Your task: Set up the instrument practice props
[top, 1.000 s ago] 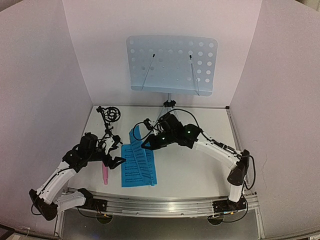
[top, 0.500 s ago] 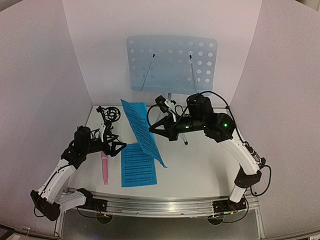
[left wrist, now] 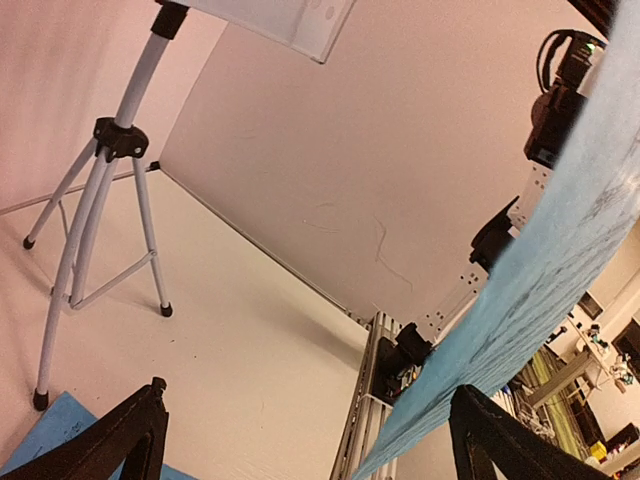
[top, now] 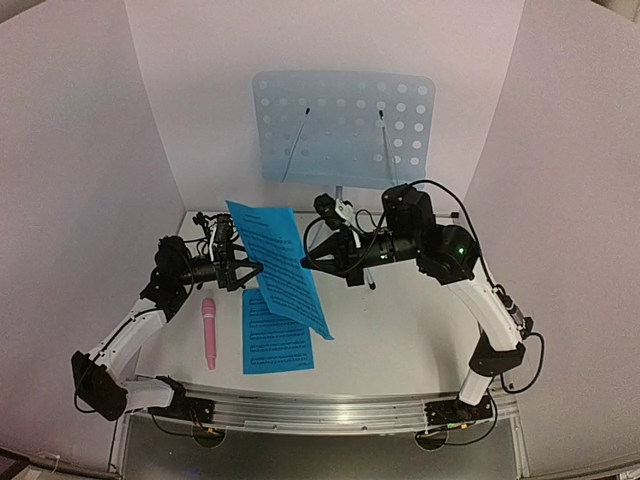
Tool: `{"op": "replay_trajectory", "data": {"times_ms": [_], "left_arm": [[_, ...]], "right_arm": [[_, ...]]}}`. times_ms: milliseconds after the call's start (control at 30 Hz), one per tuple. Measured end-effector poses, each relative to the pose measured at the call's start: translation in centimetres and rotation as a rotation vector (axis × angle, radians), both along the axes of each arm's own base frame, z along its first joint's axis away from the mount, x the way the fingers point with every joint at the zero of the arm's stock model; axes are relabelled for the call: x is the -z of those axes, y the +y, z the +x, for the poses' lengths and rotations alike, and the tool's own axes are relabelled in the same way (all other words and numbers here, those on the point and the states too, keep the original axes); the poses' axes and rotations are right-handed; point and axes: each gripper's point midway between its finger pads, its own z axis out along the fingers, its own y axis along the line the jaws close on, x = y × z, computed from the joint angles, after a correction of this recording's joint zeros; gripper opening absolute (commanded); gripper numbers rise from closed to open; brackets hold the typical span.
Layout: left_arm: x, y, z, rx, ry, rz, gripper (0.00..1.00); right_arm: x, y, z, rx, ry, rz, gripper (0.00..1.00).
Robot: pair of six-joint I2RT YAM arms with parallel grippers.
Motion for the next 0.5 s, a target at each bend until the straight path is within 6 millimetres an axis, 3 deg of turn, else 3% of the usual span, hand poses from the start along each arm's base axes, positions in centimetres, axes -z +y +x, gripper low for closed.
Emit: {"op": "replay_trajectory", "data": {"times_ms": [167,300,367,500], "left_arm": [[-1.6,-0.2,-1.0,0.062,-0.024,-0.049,0.55],[-2.5,-0.3,-2.0,0.117,-0.047,-0.071,0.06],[-2.7,-0.3,-2.3,0.134,-0.049,-0.074,0.0],[-2.9,-0.3,-2.5,0.143,-0.044,-0.067,0.0]], "right_arm": [[0.2,0.1,0.5,-0.004,-0.042,-0.002,0.0],[0.5,0.2,1.7,0.014,-0.065,-0.003,0.0],[0.9,0.2,2.5,0.03,-0.07,-0.005,0.0],[2.2,0.3,4.8,0.082,-0.068,-0.019,0.0]]}}
